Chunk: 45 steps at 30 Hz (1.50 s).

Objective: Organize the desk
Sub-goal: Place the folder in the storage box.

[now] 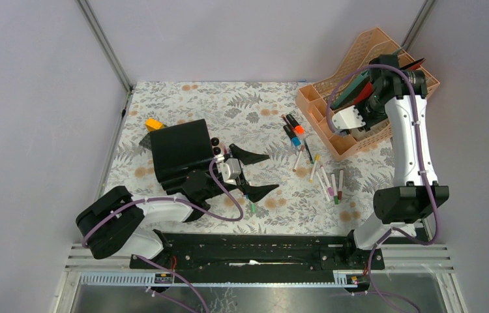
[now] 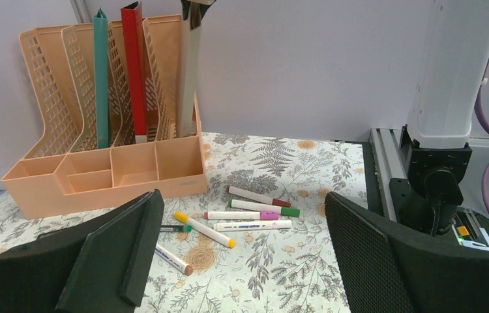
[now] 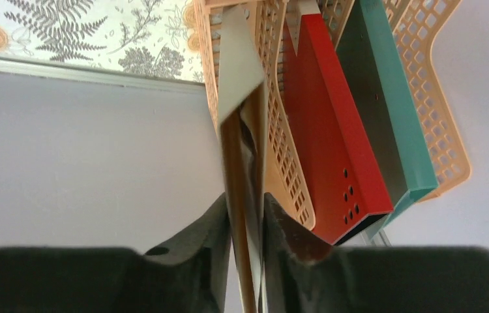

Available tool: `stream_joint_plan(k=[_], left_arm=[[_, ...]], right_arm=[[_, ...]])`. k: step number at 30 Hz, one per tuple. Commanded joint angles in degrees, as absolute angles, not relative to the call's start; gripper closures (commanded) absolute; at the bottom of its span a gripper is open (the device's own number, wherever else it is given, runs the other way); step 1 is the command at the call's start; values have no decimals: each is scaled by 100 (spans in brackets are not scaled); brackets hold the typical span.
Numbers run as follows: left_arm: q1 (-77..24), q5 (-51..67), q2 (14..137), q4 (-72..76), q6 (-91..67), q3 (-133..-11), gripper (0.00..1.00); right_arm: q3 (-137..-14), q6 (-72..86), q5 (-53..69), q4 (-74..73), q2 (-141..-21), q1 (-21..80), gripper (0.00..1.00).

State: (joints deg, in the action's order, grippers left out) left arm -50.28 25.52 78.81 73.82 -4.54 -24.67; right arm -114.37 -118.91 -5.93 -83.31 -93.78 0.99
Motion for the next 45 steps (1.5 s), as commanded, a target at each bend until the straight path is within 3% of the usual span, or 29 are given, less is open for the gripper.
stream_joint_plan(k=[1, 4, 10, 17, 21, 27, 33, 37, 45], left_arm=[[-5028, 2663, 7682, 7621, -432, -2404, 1], [-5028, 2667, 7643, 7595, -424, -2383, 1], [-5029, 2664, 7532, 7483, -438, -2365, 1], [-5030, 2674, 7350, 7369, -513, -2346, 1], [-5034, 2673, 7240, 7292, -534, -2334, 1], [-5028, 2698, 7152, 7264, -640, -2330, 1], [-5031, 2635, 6902, 7073, -684, -2202, 1], [-5034, 2564, 6775, 7083, -701, -2057, 1], [-5030, 2558, 6818, 7201, -758, -1988, 1]], right_arm=[[-11648, -11874, -456, -8295, -9556, 88, 61], [-11610, -11720, -479, -7965, -9518, 88, 43], [-11976, -11306, -87, -7641, -9381, 88, 29], [-12307, -10811, -18, -7971, -9176, 87, 29], [-12370, -10498, 952, -8479, -8910, 89, 26], [-11427, -9870, 1719, -8503, -8656, 270, 22], [-10617, -9753, 566, -8508, -8712, 1106, 24], [-10382, -9809, -324, -8487, -8885, 1147, 28], [-10541, -10224, -808, -7879, -8969, 1141, 31]])
